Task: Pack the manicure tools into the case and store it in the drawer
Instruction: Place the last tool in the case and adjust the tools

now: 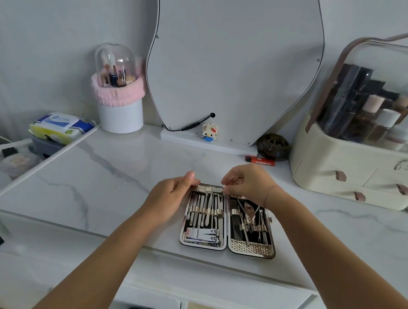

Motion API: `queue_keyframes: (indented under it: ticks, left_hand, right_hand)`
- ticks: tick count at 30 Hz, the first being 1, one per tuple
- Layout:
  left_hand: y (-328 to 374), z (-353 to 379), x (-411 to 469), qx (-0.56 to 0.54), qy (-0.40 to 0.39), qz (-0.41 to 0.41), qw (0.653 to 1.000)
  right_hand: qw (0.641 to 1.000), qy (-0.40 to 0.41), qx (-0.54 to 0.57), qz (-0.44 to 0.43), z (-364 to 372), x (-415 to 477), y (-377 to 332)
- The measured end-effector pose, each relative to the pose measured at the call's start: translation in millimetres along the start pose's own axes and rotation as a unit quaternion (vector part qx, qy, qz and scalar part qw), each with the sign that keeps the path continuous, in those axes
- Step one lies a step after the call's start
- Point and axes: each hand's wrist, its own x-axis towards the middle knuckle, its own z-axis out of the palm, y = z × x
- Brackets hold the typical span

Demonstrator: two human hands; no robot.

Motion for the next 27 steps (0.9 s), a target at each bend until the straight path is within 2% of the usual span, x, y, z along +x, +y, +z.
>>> queue_keyframes:
  ticks: [6, 11, 27]
  left_hand:
    - [0.6, -0.2, -0.6, -0.007, 0.006, -0.005, 1.000]
    - [3.0, 0.0, -1.8, -0.001, 0.003, -0.004, 1.000]
    - [7.0, 0.4, -2.5, 0.024, 0.006, -0.004, 1.000]
  right_hand:
    - [0.995, -0.007, -0.095, 0.002, -11.5, -5.5, 10.1]
    - [0.996, -0.005, -0.085, 0.014, -4.6, -3.4, 15.5]
    - [0.992, -0.047, -0.113, -0.026, -6.9, 10.8, 3.1]
